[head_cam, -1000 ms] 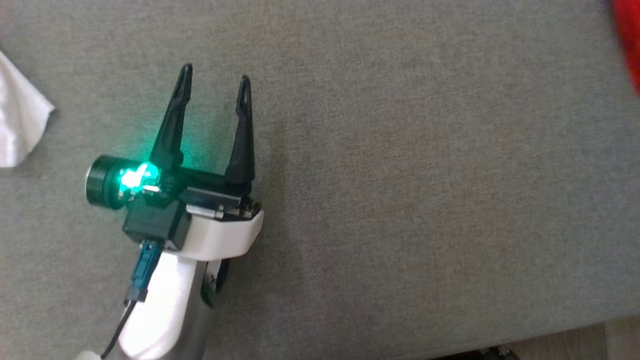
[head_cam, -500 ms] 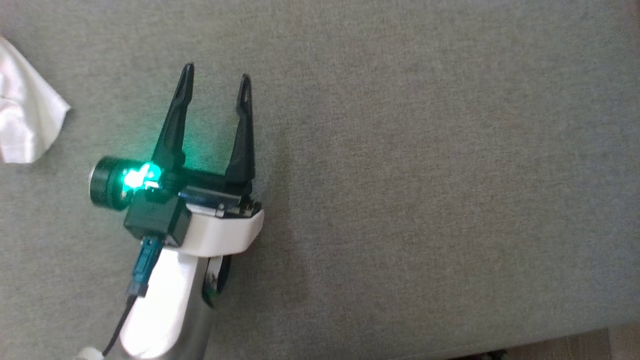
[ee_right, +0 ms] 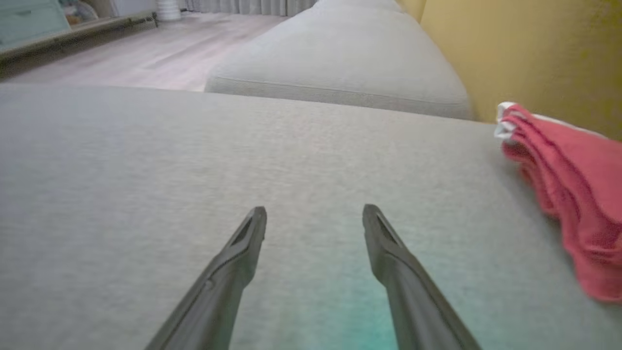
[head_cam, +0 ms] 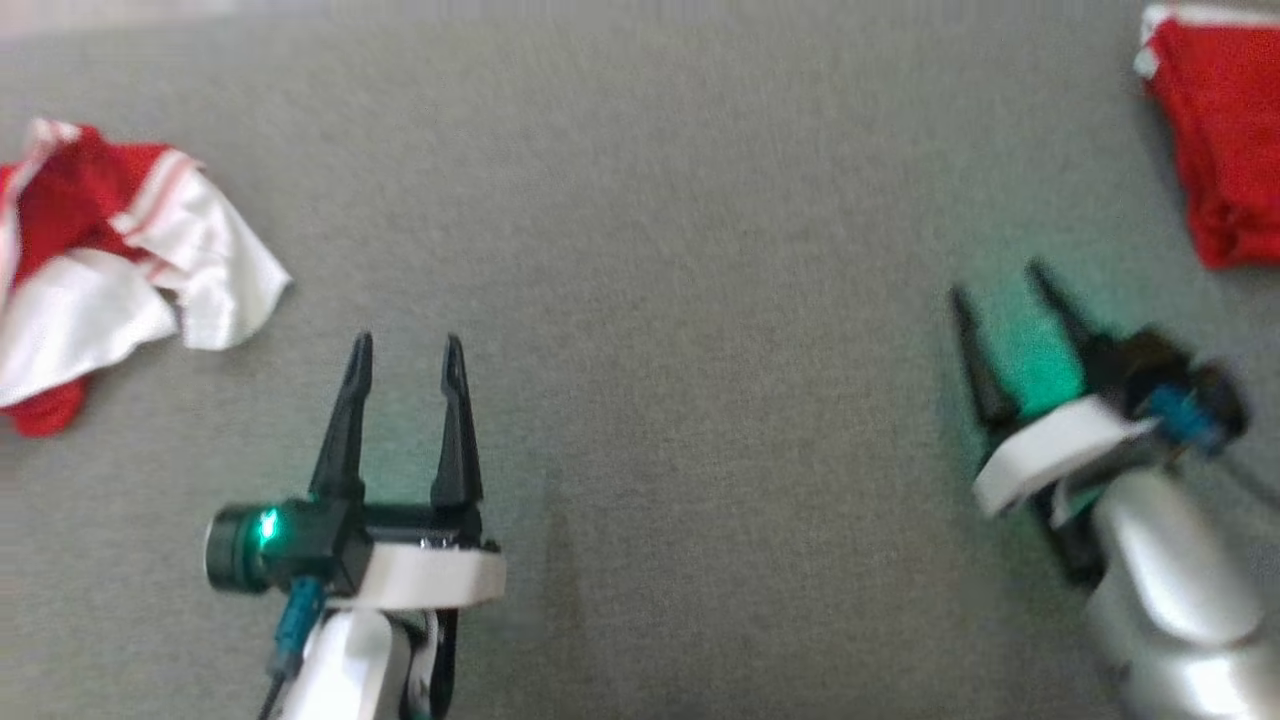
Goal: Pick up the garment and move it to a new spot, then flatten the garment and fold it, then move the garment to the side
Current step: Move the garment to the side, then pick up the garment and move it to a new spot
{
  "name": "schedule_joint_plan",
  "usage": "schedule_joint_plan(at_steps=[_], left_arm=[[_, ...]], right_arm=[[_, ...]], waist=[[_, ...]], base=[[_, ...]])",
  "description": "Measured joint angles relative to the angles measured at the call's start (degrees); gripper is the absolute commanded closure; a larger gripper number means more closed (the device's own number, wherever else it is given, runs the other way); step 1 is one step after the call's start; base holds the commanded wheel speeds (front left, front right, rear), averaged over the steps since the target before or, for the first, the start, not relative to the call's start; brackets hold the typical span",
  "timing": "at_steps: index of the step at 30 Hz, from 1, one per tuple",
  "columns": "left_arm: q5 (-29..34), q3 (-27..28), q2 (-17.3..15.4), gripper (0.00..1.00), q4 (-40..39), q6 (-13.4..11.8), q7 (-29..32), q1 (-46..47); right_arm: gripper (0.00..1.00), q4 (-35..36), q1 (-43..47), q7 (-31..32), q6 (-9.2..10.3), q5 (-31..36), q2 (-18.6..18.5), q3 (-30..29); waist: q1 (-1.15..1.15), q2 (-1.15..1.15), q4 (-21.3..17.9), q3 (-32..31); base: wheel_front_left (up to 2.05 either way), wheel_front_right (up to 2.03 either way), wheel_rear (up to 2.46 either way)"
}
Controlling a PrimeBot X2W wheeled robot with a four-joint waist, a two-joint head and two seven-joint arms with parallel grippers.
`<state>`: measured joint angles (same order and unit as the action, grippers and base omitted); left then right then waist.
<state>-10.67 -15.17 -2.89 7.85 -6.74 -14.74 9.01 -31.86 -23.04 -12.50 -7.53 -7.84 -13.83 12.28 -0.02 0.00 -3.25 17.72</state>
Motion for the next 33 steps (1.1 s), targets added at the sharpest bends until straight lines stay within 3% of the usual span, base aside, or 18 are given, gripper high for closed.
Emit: schedule_joint_plan(at_steps=[4,11,16,33], left_arm=[[-0.3,0.3,0.0,0.0,0.6,-0.9,0.0,-3.5],[-0.5,1.5,0.0,0.0,0.4,-1.4,0.0,-10.0],[-0.4,2.6,0.0,0.0,-1.1,-1.9,0.0,-13.3],[2.2,4.3,-0.1,0.0,-3.5,-0.8,0.0,-18.9]], right_arm=[[0.0,-1.5,4.6,-1.7,0.0,-1.7,3.7,0.7],[0.0,12.0,13.4,-1.9,0.0,-1.6,6.8,-3.7],[0.0,16.3,21.6,-1.9,0.0,-0.4,8.8,-6.1],[0.0,19.0,27.5,-1.9,0.0,1.4,10.9,-8.9]], waist=[[0.0,0.0,1.3,-5.3],[0.0,0.0,3.7,-13.1],[0.0,0.0,5.0,-17.2],[0.02,0.0,5.6,-22.0]], base=[[0.0,0.0,0.0],[0.0,0.0,0.0],[0.0,0.0,0.0],[0.0,0.0,0.0]])
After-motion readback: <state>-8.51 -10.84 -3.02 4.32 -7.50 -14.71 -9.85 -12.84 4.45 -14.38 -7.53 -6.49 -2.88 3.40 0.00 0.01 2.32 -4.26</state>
